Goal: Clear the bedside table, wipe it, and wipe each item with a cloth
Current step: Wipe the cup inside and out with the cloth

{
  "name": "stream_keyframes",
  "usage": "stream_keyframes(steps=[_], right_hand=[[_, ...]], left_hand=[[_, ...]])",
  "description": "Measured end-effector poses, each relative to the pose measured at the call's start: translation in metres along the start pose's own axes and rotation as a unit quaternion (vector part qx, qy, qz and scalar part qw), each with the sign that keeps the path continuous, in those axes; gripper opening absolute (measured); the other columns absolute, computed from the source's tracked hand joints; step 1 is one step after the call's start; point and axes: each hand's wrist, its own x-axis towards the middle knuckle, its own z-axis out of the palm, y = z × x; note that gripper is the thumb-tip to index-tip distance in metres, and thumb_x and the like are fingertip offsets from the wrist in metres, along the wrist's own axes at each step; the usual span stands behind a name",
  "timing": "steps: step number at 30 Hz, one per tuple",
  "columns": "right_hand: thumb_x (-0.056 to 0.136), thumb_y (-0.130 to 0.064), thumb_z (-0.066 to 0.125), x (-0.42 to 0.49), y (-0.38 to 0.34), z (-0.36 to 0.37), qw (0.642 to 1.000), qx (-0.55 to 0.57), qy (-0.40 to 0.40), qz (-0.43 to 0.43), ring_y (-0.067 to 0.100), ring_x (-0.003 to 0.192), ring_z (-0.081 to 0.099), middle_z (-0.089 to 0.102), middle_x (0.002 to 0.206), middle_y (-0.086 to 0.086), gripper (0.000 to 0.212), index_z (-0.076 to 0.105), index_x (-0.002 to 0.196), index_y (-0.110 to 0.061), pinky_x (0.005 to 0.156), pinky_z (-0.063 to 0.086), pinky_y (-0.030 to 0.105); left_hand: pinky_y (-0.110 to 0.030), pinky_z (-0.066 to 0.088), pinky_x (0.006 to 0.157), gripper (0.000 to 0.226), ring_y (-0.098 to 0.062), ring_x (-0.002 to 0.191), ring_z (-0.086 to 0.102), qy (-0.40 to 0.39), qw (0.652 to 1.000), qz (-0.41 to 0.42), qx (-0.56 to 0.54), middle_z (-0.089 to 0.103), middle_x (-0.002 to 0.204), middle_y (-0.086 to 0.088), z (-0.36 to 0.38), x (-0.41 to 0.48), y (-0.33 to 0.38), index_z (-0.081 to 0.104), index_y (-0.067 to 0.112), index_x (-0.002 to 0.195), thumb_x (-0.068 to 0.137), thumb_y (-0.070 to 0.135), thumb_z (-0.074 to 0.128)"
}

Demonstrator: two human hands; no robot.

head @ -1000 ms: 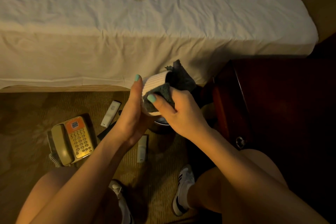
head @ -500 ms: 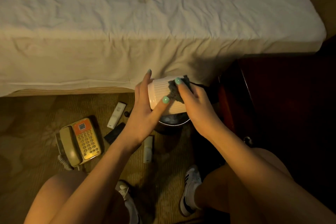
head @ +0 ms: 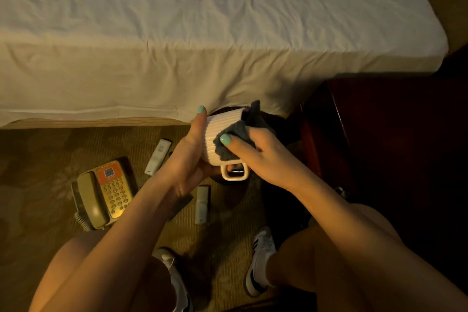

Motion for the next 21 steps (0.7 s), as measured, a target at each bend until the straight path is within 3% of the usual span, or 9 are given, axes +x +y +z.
stream_keyframes(steps=[2, 5, 8, 10, 12, 15, 17, 19, 21], right_hand=[[0.097, -0.024, 0.049, 0.002, 0.001, 0.001, 1.0, 0.009, -0.006, 0.013, 0.004, 0.095, 0.066, 0.068, 0.095, -0.01, 0.013, 0.061, 0.099, -0.028, 0.088, 0.054, 0.027], [0.098, -0.025, 0.048, 0.007, 0.001, 0.005, 0.998, 0.046, 0.021, 0.04, 0.004, 0.087, 0.066, 0.068, 0.091, -0.005, 0.015, 0.062, 0.096, -0.022, 0.08, 0.054, 0.024], [0.099, -0.028, 0.044, 0.017, 0.0, 0.004, 0.983, 0.148, 0.077, 0.075, 0.007, 0.078, 0.066, 0.069, 0.081, -0.005, 0.022, 0.063, 0.092, -0.02, 0.067, 0.054, 0.021], [0.101, -0.029, 0.042, 0.021, 0.0, 0.003, 0.97, 0.203, 0.096, 0.091, 0.011, 0.08, 0.066, 0.071, 0.081, -0.003, 0.027, 0.065, 0.093, -0.018, 0.073, 0.054, 0.027], [0.101, -0.033, 0.04, 0.023, 0.002, 0.002, 0.968, 0.21, 0.095, 0.097, 0.014, 0.083, 0.067, 0.071, 0.087, 0.001, 0.03, 0.066, 0.098, -0.017, 0.077, 0.053, 0.032], [0.101, -0.033, 0.04, 0.016, 0.001, 0.005, 0.977, 0.177, 0.088, 0.08, 0.011, 0.08, 0.069, 0.072, 0.082, -0.003, 0.03, 0.065, 0.094, -0.02, 0.075, 0.054, 0.032], [0.101, -0.032, 0.04, 0.011, 0.0, 0.005, 0.988, 0.115, 0.093, 0.055, 0.007, 0.078, 0.069, 0.072, 0.079, -0.004, 0.029, 0.065, 0.093, -0.019, 0.073, 0.055, 0.027], [0.1, -0.031, 0.041, 0.008, 0.0, 0.004, 0.994, 0.062, 0.087, 0.039, 0.005, 0.077, 0.068, 0.07, 0.081, -0.004, 0.026, 0.063, 0.095, -0.019, 0.069, 0.054, 0.021], [0.1, -0.03, 0.041, 0.004, 0.001, 0.004, 0.996, 0.049, 0.074, 0.026, 0.007, 0.079, 0.069, 0.069, 0.081, -0.005, 0.022, 0.061, 0.094, -0.024, 0.066, 0.057, 0.025]], left_hand=[[-0.039, 0.06, 0.072, 0.061, -0.025, 0.096, 0.07, 0.001, 1.0, -0.023, -0.005, 0.072, 0.11, -0.009, -0.004, 0.0, -0.003, 0.061, 0.026, 0.124, 0.094, 0.064, 0.023], [-0.04, 0.058, 0.079, 0.06, -0.024, 0.103, 0.068, 0.01, 0.997, 0.037, 0.061, 0.071, 0.114, -0.004, -0.006, -0.004, -0.009, 0.061, 0.038, 0.122, 0.09, 0.069, 0.021], [-0.032, 0.054, 0.092, 0.077, -0.014, 0.117, 0.061, 0.014, 0.978, 0.148, 0.15, 0.054, 0.133, 0.007, -0.005, -0.009, -0.012, 0.02, 0.046, 0.145, 0.079, 0.079, 0.042], [-0.017, 0.05, 0.087, 0.081, 0.001, 0.113, 0.059, 0.018, 0.949, 0.223, 0.221, 0.047, 0.127, 0.029, -0.006, -0.008, -0.012, 0.006, 0.036, 0.145, 0.083, 0.064, 0.05], [-0.018, 0.05, 0.084, 0.065, 0.0, 0.107, 0.06, 0.023, 0.924, 0.274, 0.265, 0.05, 0.118, 0.03, -0.005, -0.007, -0.012, 0.017, 0.032, 0.138, 0.089, 0.054, 0.053], [-0.016, 0.05, 0.074, 0.048, -0.001, 0.094, 0.062, 0.039, 0.94, 0.252, 0.229, 0.053, 0.113, 0.005, -0.002, -0.006, -0.014, 0.026, 0.026, 0.133, 0.094, 0.041, 0.049], [-0.016, 0.048, 0.075, 0.039, 0.003, 0.095, 0.061, 0.058, 0.948, 0.214, 0.23, 0.053, 0.115, 0.0, 0.0, -0.003, -0.015, 0.032, 0.018, 0.137, 0.102, 0.031, 0.045], [-0.025, 0.05, 0.074, 0.041, -0.006, 0.096, 0.062, 0.032, 0.97, 0.158, 0.185, 0.056, 0.119, -0.007, 0.001, 0.0, -0.016, 0.046, 0.019, 0.133, 0.101, 0.045, 0.042], [-0.025, 0.046, 0.058, 0.051, -0.014, 0.075, 0.06, 0.001, 0.994, 0.07, 0.084, 0.065, 0.099, -0.011, 0.006, 0.0, -0.012, 0.062, 0.022, 0.114, 0.099, 0.058, 0.03]])
